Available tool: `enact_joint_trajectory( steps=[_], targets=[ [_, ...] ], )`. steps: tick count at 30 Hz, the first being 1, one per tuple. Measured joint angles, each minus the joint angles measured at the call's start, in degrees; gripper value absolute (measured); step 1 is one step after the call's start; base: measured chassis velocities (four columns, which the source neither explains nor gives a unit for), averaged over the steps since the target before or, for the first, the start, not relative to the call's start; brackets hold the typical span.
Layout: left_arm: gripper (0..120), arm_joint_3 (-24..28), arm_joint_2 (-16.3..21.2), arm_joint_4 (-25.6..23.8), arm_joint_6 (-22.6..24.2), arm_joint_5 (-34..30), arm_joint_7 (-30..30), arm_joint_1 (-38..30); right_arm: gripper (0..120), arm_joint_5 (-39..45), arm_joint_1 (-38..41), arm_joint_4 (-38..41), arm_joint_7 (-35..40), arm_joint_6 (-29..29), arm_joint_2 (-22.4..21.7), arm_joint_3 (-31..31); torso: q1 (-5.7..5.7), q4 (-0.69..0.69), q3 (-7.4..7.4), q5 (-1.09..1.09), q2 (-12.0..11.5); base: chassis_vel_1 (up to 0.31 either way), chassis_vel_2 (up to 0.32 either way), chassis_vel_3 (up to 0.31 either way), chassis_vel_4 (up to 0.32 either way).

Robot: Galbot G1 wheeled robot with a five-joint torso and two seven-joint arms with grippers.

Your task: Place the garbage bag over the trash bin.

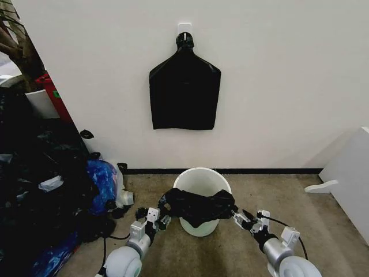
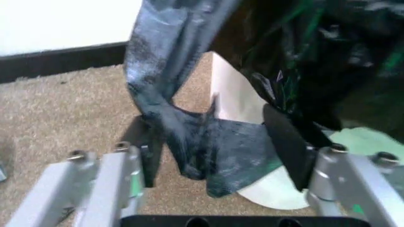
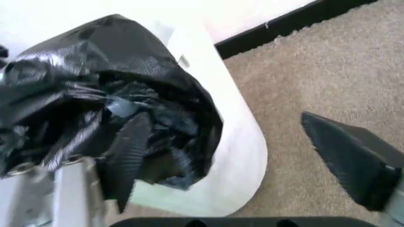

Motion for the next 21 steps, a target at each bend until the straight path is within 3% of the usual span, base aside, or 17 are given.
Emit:
enact_joint_trajectory(
  steps=[4, 10, 21],
  targets=[
    [84, -0.40, 0.65, -0.33, -1.91, 0.31, 1.79, 0.94, 100, -1.79, -1.63, 0.41, -1.42, 1.92, -0.02, 0.12, 0.00, 0.00, 0.00, 0.00, 0.00, 0.000, 0.000, 0.000, 0.000],
    [100, -0.88, 1.23, 1.83, -4.71, 0.44, 5.12, 1.01, 100, -2.82, -1.36, -0.47, -1.59, 3.77, 0.41, 0.27, 0.00, 0.00, 0.00, 0.00, 0.00, 0.000, 0.000, 0.000, 0.000],
    [100, -4.08, 2.96, 4.07, -9.14, 0.33, 15.14, 0.91, 100, -4.64, -3.39, -0.29, -6.63, 5.89, -1.67, 2.21, 0.00, 0.00, 0.00, 0.00, 0.00, 0.000, 0.000, 0.000, 0.000]
  ],
)
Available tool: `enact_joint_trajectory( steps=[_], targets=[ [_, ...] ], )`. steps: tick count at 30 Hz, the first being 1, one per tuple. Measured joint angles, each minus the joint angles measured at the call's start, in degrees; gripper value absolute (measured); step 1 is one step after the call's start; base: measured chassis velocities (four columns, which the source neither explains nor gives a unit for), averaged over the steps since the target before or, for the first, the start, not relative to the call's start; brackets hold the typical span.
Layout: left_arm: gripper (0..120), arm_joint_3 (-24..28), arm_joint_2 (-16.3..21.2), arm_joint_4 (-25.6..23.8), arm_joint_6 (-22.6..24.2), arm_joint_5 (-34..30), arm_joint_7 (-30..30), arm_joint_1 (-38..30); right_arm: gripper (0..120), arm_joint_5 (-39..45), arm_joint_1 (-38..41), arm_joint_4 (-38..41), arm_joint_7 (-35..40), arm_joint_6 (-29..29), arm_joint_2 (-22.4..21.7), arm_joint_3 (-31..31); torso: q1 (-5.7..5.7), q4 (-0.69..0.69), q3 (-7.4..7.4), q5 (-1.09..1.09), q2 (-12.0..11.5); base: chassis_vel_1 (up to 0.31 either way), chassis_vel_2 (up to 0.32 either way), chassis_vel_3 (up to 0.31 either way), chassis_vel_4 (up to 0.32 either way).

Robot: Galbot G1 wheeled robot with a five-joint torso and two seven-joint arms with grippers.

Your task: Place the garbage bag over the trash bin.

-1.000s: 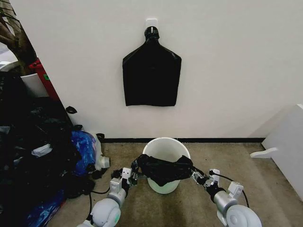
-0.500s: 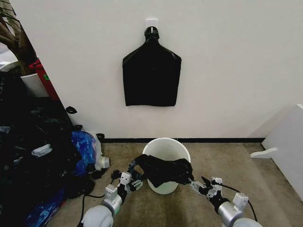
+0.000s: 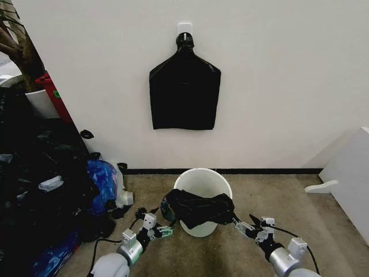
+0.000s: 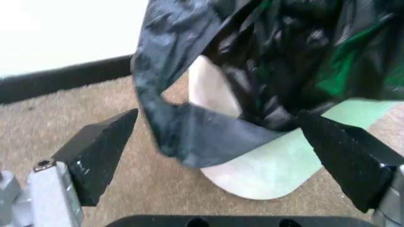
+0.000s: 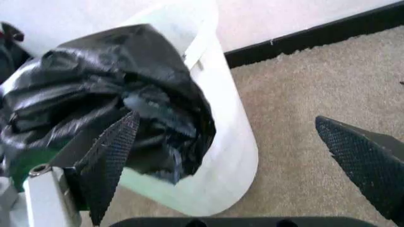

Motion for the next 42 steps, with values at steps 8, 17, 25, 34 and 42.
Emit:
enact_joint_trajectory(
  steps=[8, 17, 25, 34, 42],
  targets=[
    [100, -4.09, 0.18, 0.40, -3.94, -1.66, 6.04, 1.60, 100, -1.92, -1.68, 1.17, -1.32, 1.28, -0.07, 0.29, 0.00, 0.00, 0.00, 0.00, 0.00, 0.000, 0.000, 0.000, 0.000],
    [100, -10.41, -0.52, -3.97, -6.05, -6.82, 9.96, 7.37, 100, -4.23, -5.82, 7.41, -1.46, 3.56, 0.14, 2.02, 0.00, 0.00, 0.00, 0.00, 0.00, 0.000, 0.000, 0.000, 0.000],
    [100, -16.75, -3.59, -13.36, -4.56, -14.04, 7.99, 11.05, 100, -1.40, -0.42, 15.38, 5.80, -5.95, -2.64, 5.33, 0.00, 0.03, 0.00, 0.02, 0.00, 0.000, 0.000, 0.000, 0.000],
    [100, -10.17, -5.48, -21.04, 2.86, -13.40, -10.53, 7.63, 100, 2.90, 20.22, 12.11, 15.32, -27.59, -6.93, 3.14, 0.00, 0.00, 0.02, 0.05, 0.00, 0.000, 0.000, 0.000, 0.000],
    [100, -8.74, -7.05, -24.70, 5.86, -10.94, -18.14, 8.34, 100, 8.92, 39.59, 1.37, 13.43, -33.57, -11.56, -5.38, 0.00, 0.02, 0.02, -0.01, -0.01, 0.000, 0.000, 0.000, 0.000]
  ],
)
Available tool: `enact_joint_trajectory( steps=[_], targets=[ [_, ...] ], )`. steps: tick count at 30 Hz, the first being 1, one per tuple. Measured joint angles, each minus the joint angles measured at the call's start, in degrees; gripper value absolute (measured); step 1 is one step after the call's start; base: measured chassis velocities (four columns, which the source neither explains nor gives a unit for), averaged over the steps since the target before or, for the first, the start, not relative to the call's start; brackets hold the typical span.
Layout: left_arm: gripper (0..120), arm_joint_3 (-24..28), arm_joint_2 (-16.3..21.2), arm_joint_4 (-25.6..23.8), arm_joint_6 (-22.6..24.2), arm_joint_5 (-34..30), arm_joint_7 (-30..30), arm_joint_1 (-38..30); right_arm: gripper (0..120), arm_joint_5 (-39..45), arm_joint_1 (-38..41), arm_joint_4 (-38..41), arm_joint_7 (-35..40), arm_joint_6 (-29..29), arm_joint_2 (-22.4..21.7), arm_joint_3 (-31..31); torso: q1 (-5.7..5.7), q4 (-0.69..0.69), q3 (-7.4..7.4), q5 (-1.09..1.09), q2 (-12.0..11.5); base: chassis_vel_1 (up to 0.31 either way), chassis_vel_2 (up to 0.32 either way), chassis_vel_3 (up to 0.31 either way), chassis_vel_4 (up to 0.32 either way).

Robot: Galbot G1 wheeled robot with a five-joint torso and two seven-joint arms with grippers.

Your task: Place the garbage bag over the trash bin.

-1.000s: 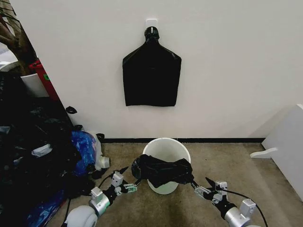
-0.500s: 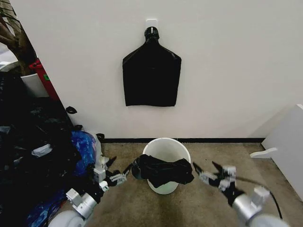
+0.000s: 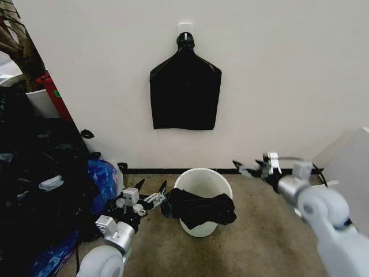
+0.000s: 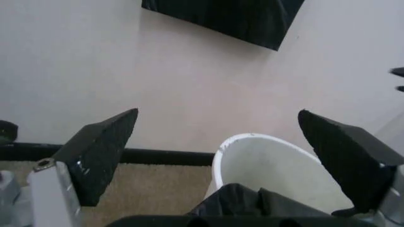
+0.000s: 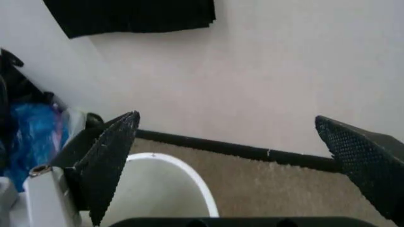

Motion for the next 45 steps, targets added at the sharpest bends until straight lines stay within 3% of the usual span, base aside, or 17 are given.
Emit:
enact_joint_trajectory(
  steps=[4, 10, 12, 14, 16, 17, 19, 21, 23, 24, 25, 29, 36, 45],
  targets=[
    [100, -0.15, -0.65, -0.89, 0.45, 0.83, -0.25, 0.26, 100, 1.66, 4.50, -3.47, -1.86, -0.01, -3.36, -5.32, 0.00, -0.01, 0.00, 0.04, 0.00, 0.000, 0.000, 0.000, 0.000],
    [100, -0.60, -1.04, -1.65, 1.55, 2.66, -0.61, 0.05, 100, 5.02, 20.30, -12.00, -8.67, 0.23, -14.32, -25.55, 0.00, -0.02, -0.01, -0.05, 0.00, 0.000, 0.000, 0.000, 0.000],
    [100, -0.61, -1.06, -1.69, 1.59, 2.77, -0.62, -0.01, 100, 5.51, 21.51, -12.54, -8.75, 0.24, -14.81, -27.18, 0.00, -0.02, -0.02, -0.05, 0.00, 0.000, 0.000, 0.000, 0.000],
    [100, -0.71, -1.17, -2.15, 1.87, 3.31, -0.66, -0.43, 100, 7.45, 29.98, -16.14, -10.03, 0.24, -17.08, -38.54, 0.00, -0.02, -0.01, 0.07, 0.00, 0.000, 0.000, 0.000, 0.000],
    [100, -0.75, -1.11, -2.68, 2.12, 3.47, -0.74, -0.66, 100, 8.90, 37.03, -18.64, -11.32, 0.30, -18.19, -46.74, 0.00, -0.03, -0.01, -0.03, 0.00, 0.000, 0.000, 0.000, 0.000],
    [100, -0.75, -1.11, -2.68, 2.12, 3.47, -0.74, -0.66, 100, 8.90, 37.03, -18.64, -11.32, 0.30, -18.19, -46.74, 0.00, -0.03, -0.01, -0.03, 0.00, 0.000, 0.000, 0.000, 0.000],
    [100, -0.73, -0.95, -2.99, 2.29, 3.49, -0.76, -0.96, 100, 11.11, 44.89, -20.64, -11.35, 0.30, -18.57, -55.96, 0.00, -0.01, -0.01, 0.03, 0.00, 0.000, 0.000, 0.000, 0.000],
    [100, -0.48, -1.11, -2.74, 2.24, 3.72, -0.76, -1.40, 100, 11.92, 49.12, -22.36, -11.15, 0.34, -17.92, -61.79, 0.00, -0.01, -0.02, -0.07, 0.01, 0.000, 0.000, 0.000, 0.000],
    [100, -0.35, -1.22, -2.50, 2.21, 3.91, -0.75, -1.56, 100, 12.57, 50.36, -23.09, -10.88, 0.34, -17.36, -63.67, 0.00, -0.02, -0.01, -0.04, 0.00, 0.000, 0.000, 0.000, 0.000],
    [100, 0.72, -2.29, -1.90, 2.05, 4.78, -0.67, -2.22, 100, 15.97, 57.42, -26.86, -9.85, 0.36, -14.30, -73.78, 0.00, -0.01, -0.01, -0.03, 0.00, 0.000, 0.000, 0.000, 0.000],
    [100, 0.94, -2.51, -1.90, 2.00, 4.96, -0.66, -2.26, 100, 15.62, 59.29, -27.99, -10.99, 0.36, -13.57, -76.32, 0.00, 0.00, -0.01, 0.01, 0.00, 0.000, 0.000, 0.000, 0.000],
    [100, 1.47, -3.00, -2.05, 1.68, 5.36, -0.71, -2.37, 100, 10.48, 62.12, -31.87, -16.57, 0.39, -10.99, -80.03, 0.00, -0.02, -0.01, -0.03, 0.00, 0.000, 0.000, 0.000, 0.000],
    [100, 1.25, -2.98, -3.11, 1.53, 5.42, -0.84, -1.92, 100, 6.48, 62.46, -37.58, -19.75, 0.43, -7.20, -81.49, 0.00, 0.00, -0.01, 0.00, 0.00, 0.000, 0.000, 0.000, 0.000],
    [100, 1.22, -2.27, -4.10, 2.46, 5.24, -1.12, -3.08, 100, 4.97, 58.73, -40.25, -20.08, 0.46, -3.75, -79.17, 0.00, -0.01, -0.01, 0.04, 0.00, 0.000, 0.000, 0.000, 0.000]
  ],
)
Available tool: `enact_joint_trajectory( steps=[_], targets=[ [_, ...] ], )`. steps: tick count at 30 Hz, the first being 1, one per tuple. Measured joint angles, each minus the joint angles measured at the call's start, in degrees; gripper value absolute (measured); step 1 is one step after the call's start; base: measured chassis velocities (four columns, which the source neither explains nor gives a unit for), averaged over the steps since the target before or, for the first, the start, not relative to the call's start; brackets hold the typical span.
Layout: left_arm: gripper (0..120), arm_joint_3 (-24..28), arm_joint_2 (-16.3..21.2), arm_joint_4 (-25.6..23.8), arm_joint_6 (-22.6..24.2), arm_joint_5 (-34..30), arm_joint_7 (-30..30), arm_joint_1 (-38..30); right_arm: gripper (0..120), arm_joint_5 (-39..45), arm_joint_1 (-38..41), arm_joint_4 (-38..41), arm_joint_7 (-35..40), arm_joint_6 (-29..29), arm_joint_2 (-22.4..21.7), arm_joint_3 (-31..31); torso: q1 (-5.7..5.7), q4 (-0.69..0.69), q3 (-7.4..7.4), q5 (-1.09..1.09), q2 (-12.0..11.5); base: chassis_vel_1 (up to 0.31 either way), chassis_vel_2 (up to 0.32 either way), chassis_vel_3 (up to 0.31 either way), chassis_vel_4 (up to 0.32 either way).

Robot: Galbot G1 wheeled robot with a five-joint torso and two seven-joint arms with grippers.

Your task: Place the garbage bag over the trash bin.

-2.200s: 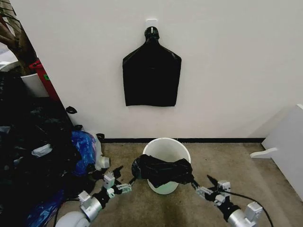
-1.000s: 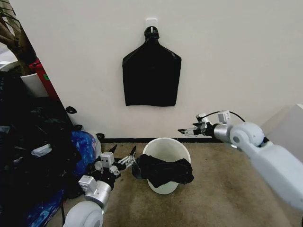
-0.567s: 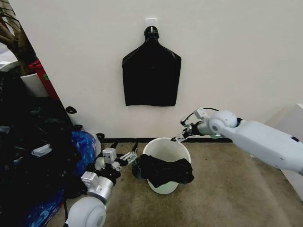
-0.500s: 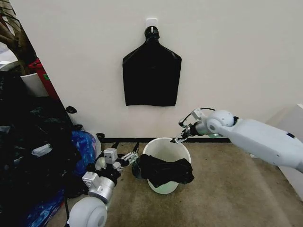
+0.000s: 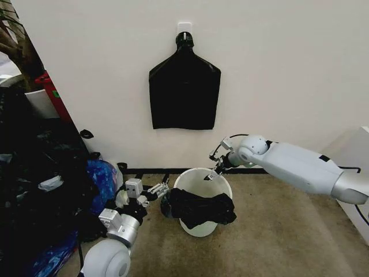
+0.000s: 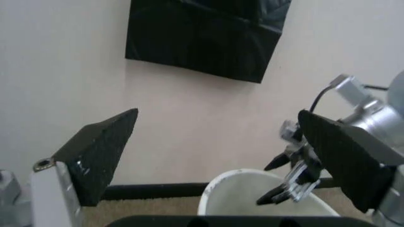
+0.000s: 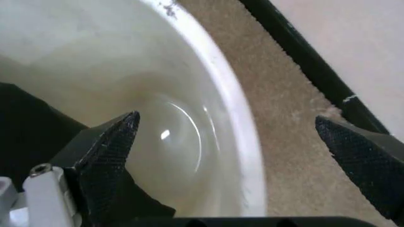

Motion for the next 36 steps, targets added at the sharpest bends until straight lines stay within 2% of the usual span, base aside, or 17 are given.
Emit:
enact_joint_trajectory(
  steps=[4, 7, 11, 14, 18, 21, 26, 27, 33, 36],
  targets=[
    [100, 0.02, 0.20, -0.67, 0.50, -0.10, -0.12, -0.03, 100, -0.77, -0.81, -0.51, 0.07, 0.01, 0.20, 0.16, 0.00, -0.01, 0.00, -0.02, 0.00, 0.000, 0.000, 0.000, 0.000],
    [100, -0.14, 0.21, -1.25, 0.67, -0.20, -0.27, 0.15, 93, -0.92, -1.22, -0.59, 0.23, 0.01, 0.11, 0.16, 0.00, -0.02, 0.00, -0.03, 0.00, 0.000, 0.000, 0.000, 0.000],
    [100, -0.11, -0.03, -1.83, 0.72, -0.21, -0.37, 0.36, 76, -0.24, -1.95, -1.19, 1.08, 0.02, 0.54, 0.72, 0.00, -0.01, 0.00, -0.03, 0.00, 0.000, 0.000, 0.000, 0.000],
    [100, -0.05, -0.14, -2.14, 0.82, -0.21, -0.41, 0.42, 71, 0.07, -2.29, -1.29, 1.44, 0.02, 0.74, 0.96, 0.00, -0.01, 0.00, -0.02, 0.00, 0.000, 0.000, 0.000, 0.000],
    [100, -0.05, -0.17, -2.56, 0.95, -0.21, -0.50, 0.44, 51, 0.76, -2.77, -1.12, 2.42, 0.02, 0.99, 1.31, 0.00, -0.01, 0.00, -0.02, 0.00, 0.000, 0.000, 0.000, 0.000],
    [100, -0.05, -0.17, -2.76, 0.97, -0.20, -0.54, 0.47, 44, 0.87, -2.83, -1.00, 2.59, 0.02, 1.05, 1.37, 0.00, -0.01, 0.00, -0.03, 0.00, 0.000, 0.000, 0.000, 0.000],
    [100, 0.02, -0.41, -2.96, 1.03, -0.20, -0.59, 0.38, 23, 0.76, -3.26, -0.30, 2.66, 0.02, 1.01, 1.66, 0.00, -0.01, 0.00, -0.03, 0.00, 0.000, 0.000, 0.000, 0.000],
    [100, 0.02, -0.41, -2.96, 1.03, -0.20, -0.59, 0.38, 23, 0.76, -3.26, -0.30, 2.66, 0.02, 1.01, 1.66, 0.00, -0.01, 0.00, -0.03, 0.00, 0.000, 0.000, 0.000, 0.000],
    [100, 0.36, -0.51, -3.03, 1.03, 0.20, -0.59, 0.19, 2, -0.42, -4.33, 1.01, 2.93, 0.02, 0.19, 3.25, 0.00, -0.01, 0.00, -0.02, 0.00, 0.000, 0.000, 0.000, 0.000],
    [100, 0.45, -0.77, -3.22, 0.99, 0.21, -0.59, 0.17, 0, -0.42, -4.17, 1.91, 3.39, 0.02, -1.08, 3.75, 0.00, 0.00, 0.00, -0.01, 0.00, 0.000, 0.000, 0.000, 0.000]
  ],
)
